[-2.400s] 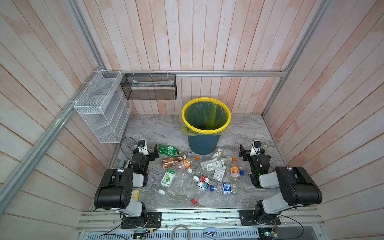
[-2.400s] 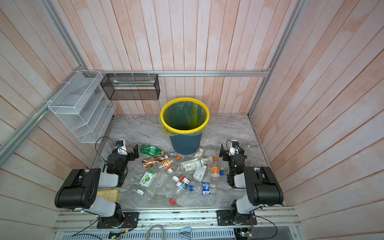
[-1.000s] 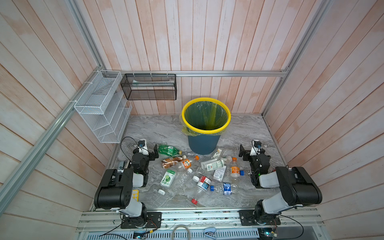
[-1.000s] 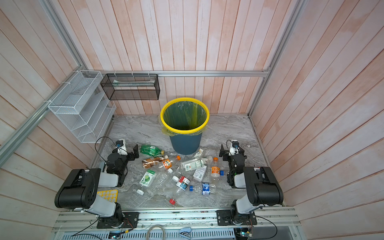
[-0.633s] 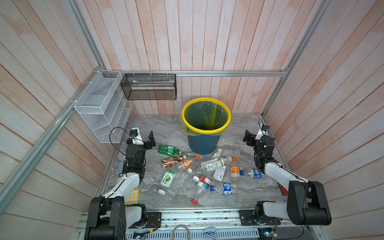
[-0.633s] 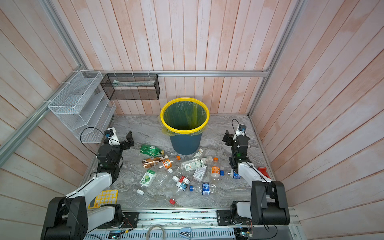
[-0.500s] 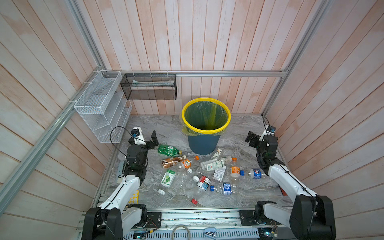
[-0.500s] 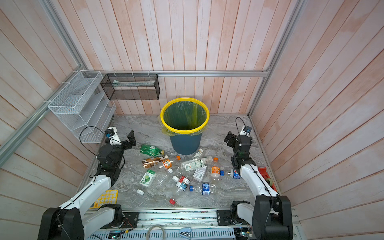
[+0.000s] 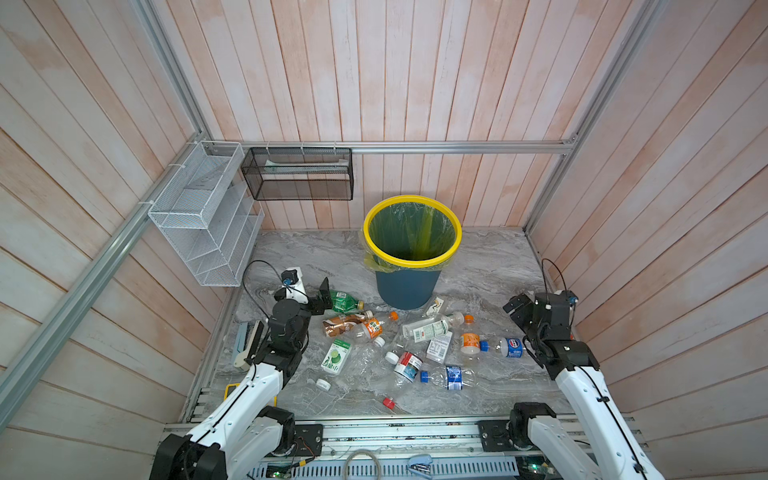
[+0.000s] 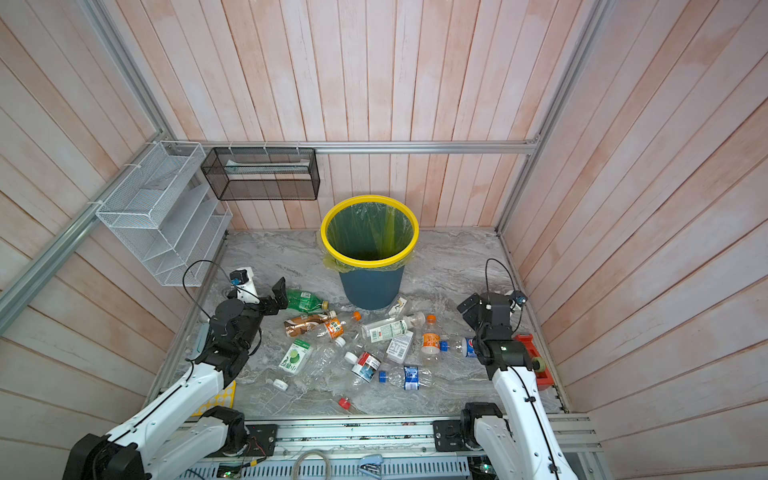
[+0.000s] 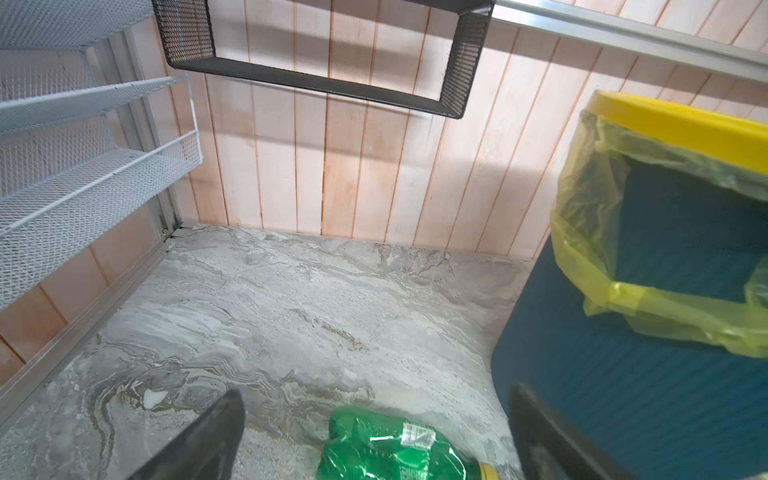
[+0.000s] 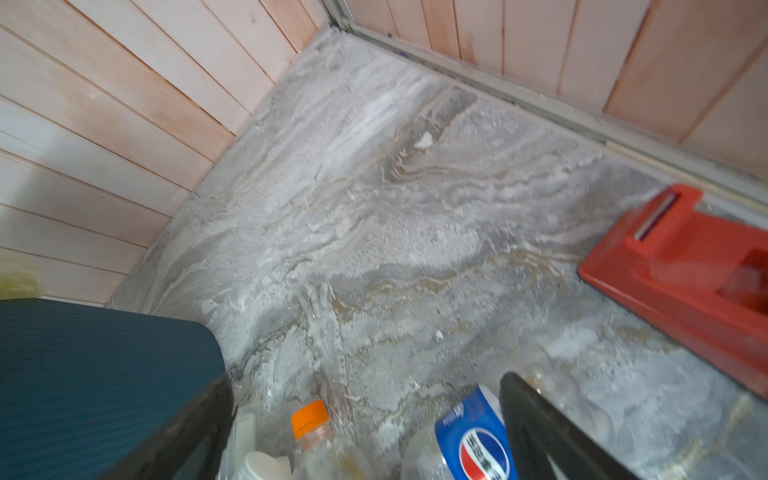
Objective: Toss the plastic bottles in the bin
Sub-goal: 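Grasp the clear Pepsi bottle with the right gripper, then lift the Pepsi bottle over the bin and release it with the right gripper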
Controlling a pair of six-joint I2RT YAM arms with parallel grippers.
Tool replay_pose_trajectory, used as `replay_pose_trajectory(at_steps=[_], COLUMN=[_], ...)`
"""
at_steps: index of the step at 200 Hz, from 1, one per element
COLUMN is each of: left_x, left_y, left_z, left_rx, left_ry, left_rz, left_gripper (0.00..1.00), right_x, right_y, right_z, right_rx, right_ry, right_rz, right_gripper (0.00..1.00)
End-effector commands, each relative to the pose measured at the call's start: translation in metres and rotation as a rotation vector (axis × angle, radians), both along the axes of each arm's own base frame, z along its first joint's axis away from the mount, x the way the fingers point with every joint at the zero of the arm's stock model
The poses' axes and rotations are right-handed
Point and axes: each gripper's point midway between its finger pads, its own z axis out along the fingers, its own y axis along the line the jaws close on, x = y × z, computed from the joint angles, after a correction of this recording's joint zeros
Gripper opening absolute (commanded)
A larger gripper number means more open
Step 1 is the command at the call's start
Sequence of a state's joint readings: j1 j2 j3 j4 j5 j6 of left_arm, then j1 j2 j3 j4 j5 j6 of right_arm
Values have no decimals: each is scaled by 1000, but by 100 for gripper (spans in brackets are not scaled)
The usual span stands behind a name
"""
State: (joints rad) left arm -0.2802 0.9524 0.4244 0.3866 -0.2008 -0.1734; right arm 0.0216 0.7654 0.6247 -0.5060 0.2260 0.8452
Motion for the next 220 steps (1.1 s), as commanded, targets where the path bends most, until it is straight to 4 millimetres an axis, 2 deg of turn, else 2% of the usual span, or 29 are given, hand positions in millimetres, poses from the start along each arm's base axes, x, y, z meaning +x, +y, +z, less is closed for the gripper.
replay_pose_trajectory(at_steps=[1,19,61,90,142,160,185,200,220], left_x=[-5,-6,-7,-9,-14,-16,-19,-20,-20], left_y=[-1,-6,-10,-10,-11,-10,-10,-9,-9], left_z=[-8,-11,-15,-17,-24,-26,-27,-26,-27], left_rx=[20,30,42,30,17,12,6,1,-12], left_ry=[32,51,70,75,103,112,116,115,117], left_rz=[6,-7,-20,-23,-34,-32,-32,-31,-26], left_gripper=[100,100,100,100,100,100,100,100,100], right_x=[-47,-62,-70,-64,-41,-34,-31,-26,-16], right_y=[6,8,12,5,-2,0,1,0,2], right_z=[-49,-65,-91,-103,-115,-119,-123,-117,-99], right_rx=[121,153,165,111,27,23,16,3,-17], right_ry=[190,225,289,300,304,304,305,272,195], right_rz=[-75,-95,-82,-79,-52,-24,-8,2,34], right_gripper=[100,100,100,99,94,88,73,63,55])
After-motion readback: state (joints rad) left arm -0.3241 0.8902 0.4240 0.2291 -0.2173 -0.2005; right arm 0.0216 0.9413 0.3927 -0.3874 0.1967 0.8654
